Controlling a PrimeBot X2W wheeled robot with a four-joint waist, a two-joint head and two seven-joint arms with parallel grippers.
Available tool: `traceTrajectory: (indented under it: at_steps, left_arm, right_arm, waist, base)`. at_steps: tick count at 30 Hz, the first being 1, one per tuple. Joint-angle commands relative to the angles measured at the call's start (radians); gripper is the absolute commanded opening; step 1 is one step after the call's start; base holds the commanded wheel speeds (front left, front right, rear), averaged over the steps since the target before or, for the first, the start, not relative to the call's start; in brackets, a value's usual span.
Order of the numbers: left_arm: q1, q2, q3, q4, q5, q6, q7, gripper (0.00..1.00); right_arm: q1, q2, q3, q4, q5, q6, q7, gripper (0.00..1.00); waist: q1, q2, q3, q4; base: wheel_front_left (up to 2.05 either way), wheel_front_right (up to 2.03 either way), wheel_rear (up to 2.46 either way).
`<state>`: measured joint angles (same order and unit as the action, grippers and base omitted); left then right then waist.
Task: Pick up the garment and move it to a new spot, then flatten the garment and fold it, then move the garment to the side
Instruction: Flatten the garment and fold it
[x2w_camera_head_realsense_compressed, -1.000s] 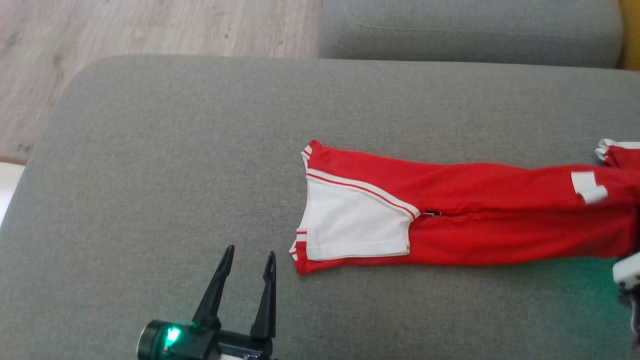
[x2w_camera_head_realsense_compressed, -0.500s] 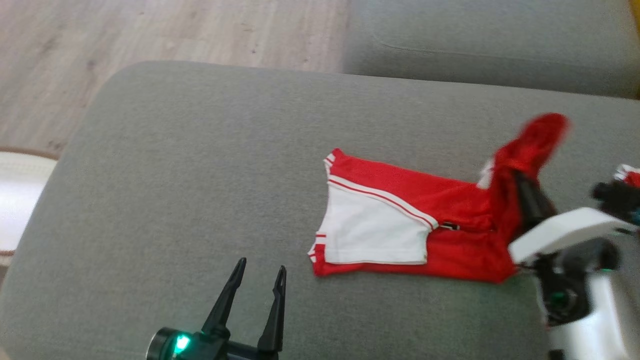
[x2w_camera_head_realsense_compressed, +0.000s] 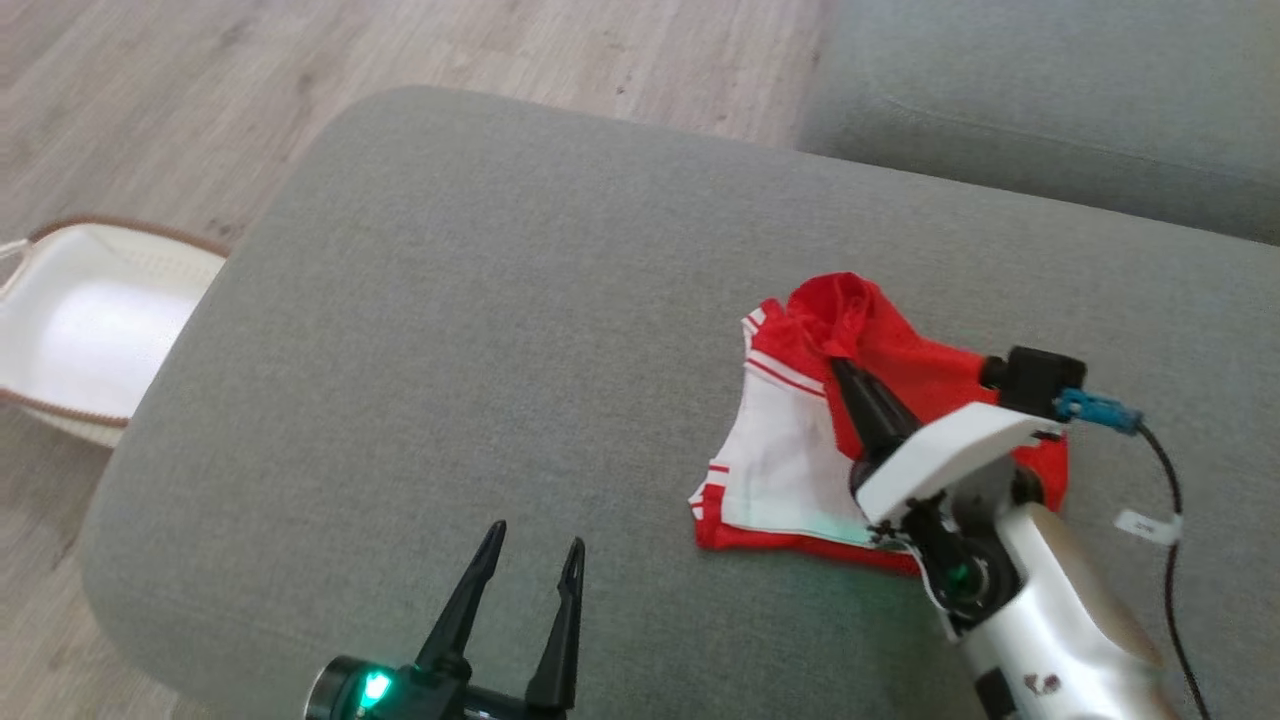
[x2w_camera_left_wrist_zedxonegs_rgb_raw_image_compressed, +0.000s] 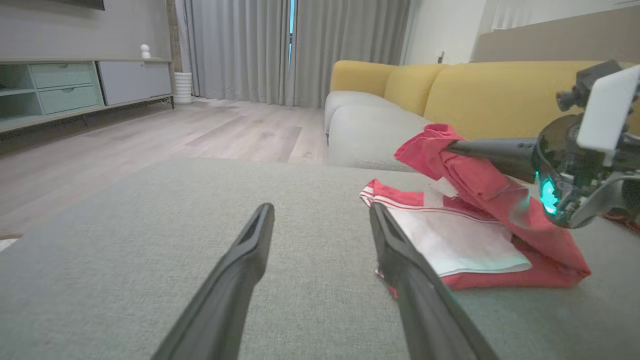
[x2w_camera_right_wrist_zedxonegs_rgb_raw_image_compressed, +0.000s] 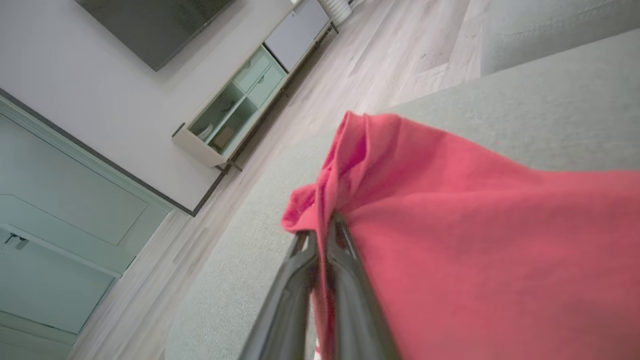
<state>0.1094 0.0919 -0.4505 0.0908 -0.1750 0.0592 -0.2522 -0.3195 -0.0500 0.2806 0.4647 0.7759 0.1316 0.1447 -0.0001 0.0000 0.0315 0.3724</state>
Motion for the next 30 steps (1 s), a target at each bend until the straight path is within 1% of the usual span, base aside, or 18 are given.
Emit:
traceTrajectory:
  at_steps: [1,7,8,9,10,14,17,20,23,25,26,30]
  left_arm:
    - [-0.027,-0.014,0.03,-0.026,0.008,-0.006,-0.01,1.0]
    - [-0.036,-0.019,0.038,-0.025,0.01,-0.009,-0.01,1.0]
    - [-0.036,-0.02,0.04,-0.026,0.01,-0.008,-0.01,1.0]
    - [-0.035,-0.02,0.044,-0.026,0.01,-0.006,-0.01,1.0]
    - [-0.034,-0.021,0.048,-0.026,0.01,-0.004,-0.01,1.0]
    - [-0.029,-0.024,0.061,-0.024,0.008,0.002,-0.01,1.0]
    - [-0.021,-0.026,0.078,-0.026,-0.002,0.009,-0.01,1.0]
    - [-0.007,-0.028,0.098,-0.024,-0.02,0.016,-0.01,1.0]
    - [0.001,-0.029,0.118,-0.026,-0.036,0.023,-0.01,1.0]
    - [0.002,-0.03,0.132,-0.03,-0.045,0.028,-0.01,1.0]
    - [0.002,-0.03,0.132,-0.03,-0.045,0.028,-0.01,1.0]
    - [0.008,-0.031,0.152,-0.037,-0.048,0.038,-0.01,1.0]
  right_arm:
    - [-0.071,0.0,0.045,-0.001,0.023,-0.001,-0.027,0.0]
    - [-0.125,0.0,0.156,0.119,0.092,-0.001,-0.062,0.0]
    - [-0.13,0.0,0.174,0.132,0.102,-0.001,-0.067,0.32]
    - [-0.134,0.0,0.191,0.142,0.111,-0.001,-0.075,0.98]
    - [-0.139,0.0,0.206,0.146,0.118,-0.001,-0.09,1.0]
    - [-0.149,0.0,0.24,0.129,0.127,-0.001,-0.179,1.0]
    - [-0.149,-0.004,0.237,0.109,0.056,-0.001,-0.269,1.0]
    - [-0.121,-0.04,0.219,0.084,-0.018,-0.001,-0.333,1.0]
    - [-0.074,-0.085,0.182,0.037,-0.077,-0.001,-0.374,1.0]
    - [-0.028,-0.103,0.145,-0.009,-0.086,-0.001,-0.391,1.0]
    - [-0.028,-0.103,0.145,-0.009,-0.086,-0.001,-0.391,1.0]
    - [0.095,-0.134,0.018,-0.096,-0.124,-0.001,-0.405,1.0]
  waist:
    - [0.0001,0.0,0.014,0.017]
    - [0.0001,0.0,0.037,0.03]
    - [0.0001,0.0,0.038,0.027]
    - [0.0001,0.0,0.039,0.022]
    - [0.0001,0.0,0.038,0.017]
    - [0.0001,0.0,0.022,-0.021]
    - [0.0001,0.0,-0.002,-0.062]
    - [0.0001,0.0,-0.034,-0.104]
    - [0.0001,0.0,-0.054,-0.145]
    - [0.0001,0.0,-0.067,-0.171]
    - [0.0001,0.0,-0.067,-0.171]
    - [0.0001,0.0,-0.098,-0.215]
  base:
    - [0.0,0.0,0.0]
    - [0.0,0.0,0.0]
    - [0.0,0.0,0.0]
    - [0.0,0.0,0.0]
    - [0.0,0.0,0.0]
    - [0.0,0.0,0.0]
    - [0.0,0.0,0.0]
    - [0.0,0.0,0.0]
    - [0.0,0.0,0.0]
    - [0.0,0.0,0.0]
    - [0.0,0.0,0.0]
    - [0.0,0.0,0.0]
